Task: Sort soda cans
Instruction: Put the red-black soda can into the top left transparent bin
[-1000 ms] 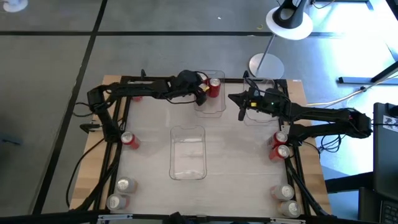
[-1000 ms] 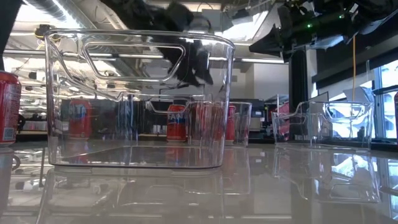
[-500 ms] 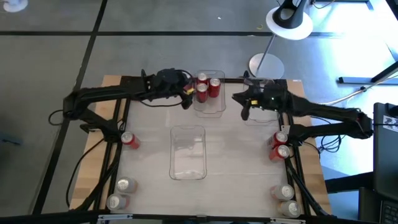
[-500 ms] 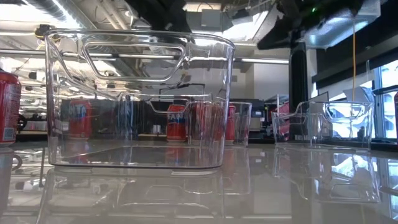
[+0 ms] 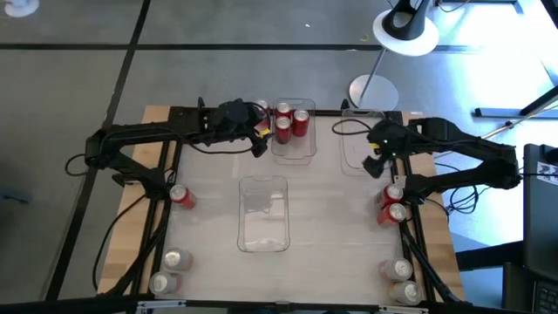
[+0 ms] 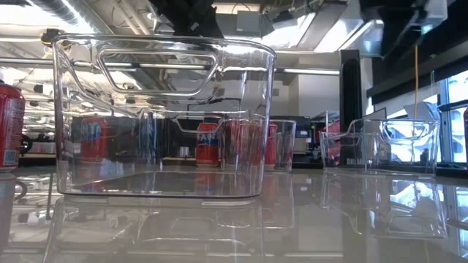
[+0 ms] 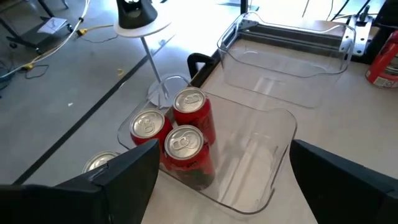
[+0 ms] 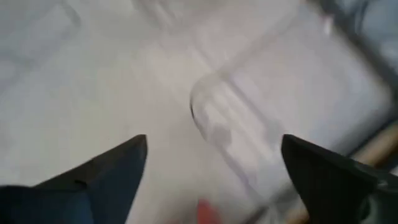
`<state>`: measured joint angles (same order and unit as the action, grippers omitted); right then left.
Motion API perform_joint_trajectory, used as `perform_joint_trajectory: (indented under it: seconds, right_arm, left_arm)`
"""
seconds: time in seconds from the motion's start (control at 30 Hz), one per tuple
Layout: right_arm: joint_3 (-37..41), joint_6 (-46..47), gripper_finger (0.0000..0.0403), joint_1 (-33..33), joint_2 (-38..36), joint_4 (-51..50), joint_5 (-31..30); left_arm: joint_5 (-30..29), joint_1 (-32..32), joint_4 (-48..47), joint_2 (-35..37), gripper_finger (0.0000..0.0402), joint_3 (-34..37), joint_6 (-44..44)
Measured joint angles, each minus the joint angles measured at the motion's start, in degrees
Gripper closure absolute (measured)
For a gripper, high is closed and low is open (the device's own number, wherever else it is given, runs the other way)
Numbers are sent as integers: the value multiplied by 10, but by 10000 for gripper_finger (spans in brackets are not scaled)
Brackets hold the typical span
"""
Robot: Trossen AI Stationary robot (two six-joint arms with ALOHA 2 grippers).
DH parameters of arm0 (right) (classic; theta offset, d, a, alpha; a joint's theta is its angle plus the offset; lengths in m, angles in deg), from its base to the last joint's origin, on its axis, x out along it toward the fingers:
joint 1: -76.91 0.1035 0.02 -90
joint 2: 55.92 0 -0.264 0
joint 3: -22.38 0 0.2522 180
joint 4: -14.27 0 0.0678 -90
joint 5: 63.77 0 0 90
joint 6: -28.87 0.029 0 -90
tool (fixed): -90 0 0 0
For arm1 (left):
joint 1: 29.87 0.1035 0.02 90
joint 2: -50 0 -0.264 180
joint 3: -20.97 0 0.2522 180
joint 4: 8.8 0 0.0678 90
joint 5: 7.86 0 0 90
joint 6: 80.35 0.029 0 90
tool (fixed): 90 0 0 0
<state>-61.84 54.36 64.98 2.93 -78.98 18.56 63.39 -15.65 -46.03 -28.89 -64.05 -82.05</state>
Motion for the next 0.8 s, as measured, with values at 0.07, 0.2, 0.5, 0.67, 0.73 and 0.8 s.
perform_joint_trajectory:
  seconds: [0.07, 0.2, 0.5, 0.67, 0.73, 0.8]
  right_arm:
    - [0, 35, 8, 0, 1, -39, 16]
    - [0, 91, 13, 0, 0, -94, 67]
    - [31, 132, 24, 0, 0, -105, 110]
    - [87, 136, 24, 0, -2, -106, 131]
    - [109, 143, 24, 0, -2, -105, 142]
    - [130, 147, 24, 0, -2, -105, 153]
  left_arm:
    - [0, 0, 0, 0, 60, 0, 0]
    - [0, 0, -3, 0, 60, 0, 2]
    - [0, 0, -10, 0, 60, 0, 9]
    - [0, 0, -20, 0, 60, 0, 9]
    - [0, 0, -18, 0, 60, 0, 9]
    - [0, 0, -17, 0, 60, 0, 9]
